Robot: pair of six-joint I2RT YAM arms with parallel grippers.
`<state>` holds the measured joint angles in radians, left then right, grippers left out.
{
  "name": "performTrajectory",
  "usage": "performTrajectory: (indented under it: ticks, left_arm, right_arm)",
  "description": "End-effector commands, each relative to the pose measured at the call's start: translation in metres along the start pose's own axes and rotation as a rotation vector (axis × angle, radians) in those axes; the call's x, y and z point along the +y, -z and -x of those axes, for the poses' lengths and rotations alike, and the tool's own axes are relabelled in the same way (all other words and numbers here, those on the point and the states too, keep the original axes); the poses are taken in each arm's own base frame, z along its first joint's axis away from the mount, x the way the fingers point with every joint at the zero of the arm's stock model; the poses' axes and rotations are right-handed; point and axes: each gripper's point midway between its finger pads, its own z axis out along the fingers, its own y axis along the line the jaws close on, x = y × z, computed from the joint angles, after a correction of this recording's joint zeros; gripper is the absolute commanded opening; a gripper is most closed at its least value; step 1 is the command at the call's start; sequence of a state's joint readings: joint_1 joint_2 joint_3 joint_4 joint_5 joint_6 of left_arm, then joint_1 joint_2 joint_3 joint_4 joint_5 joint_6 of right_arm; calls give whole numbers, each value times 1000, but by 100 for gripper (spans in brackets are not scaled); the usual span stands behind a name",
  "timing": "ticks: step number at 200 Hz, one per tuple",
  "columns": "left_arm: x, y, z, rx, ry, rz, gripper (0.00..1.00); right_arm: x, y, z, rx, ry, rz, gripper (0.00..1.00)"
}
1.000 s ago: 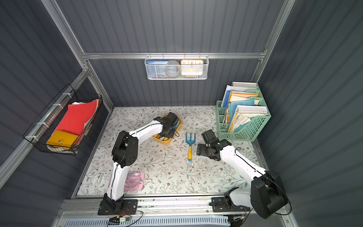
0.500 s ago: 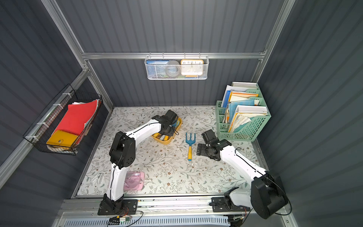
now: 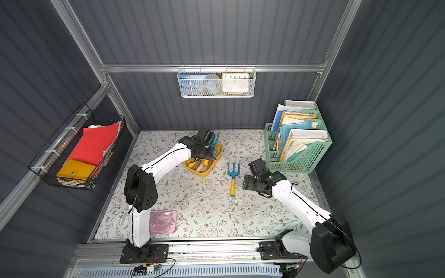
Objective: Take the hand rake out of the storage box
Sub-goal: Pick up the rake from the storage box, then place the rake at the center of the board.
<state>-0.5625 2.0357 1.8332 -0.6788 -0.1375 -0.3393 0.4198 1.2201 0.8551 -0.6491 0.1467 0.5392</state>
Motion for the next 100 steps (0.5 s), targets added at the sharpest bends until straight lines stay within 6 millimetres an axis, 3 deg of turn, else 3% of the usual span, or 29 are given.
performTrajectory:
  ticks: [1, 40, 100]
  left_arm:
    - [-29, 36, 24, -93, 74, -141, 17]
    - [-64, 43, 10, -99, 97, -189, 18]
    - [-116, 38, -30, -54, 69, -228, 18]
  right_arm:
    - [-14, 18, 14, -68, -31, -36, 96]
    - [-32, 27, 15, -70, -49, -66, 96]
    - [-38, 21, 11, -44, -52, -84, 96]
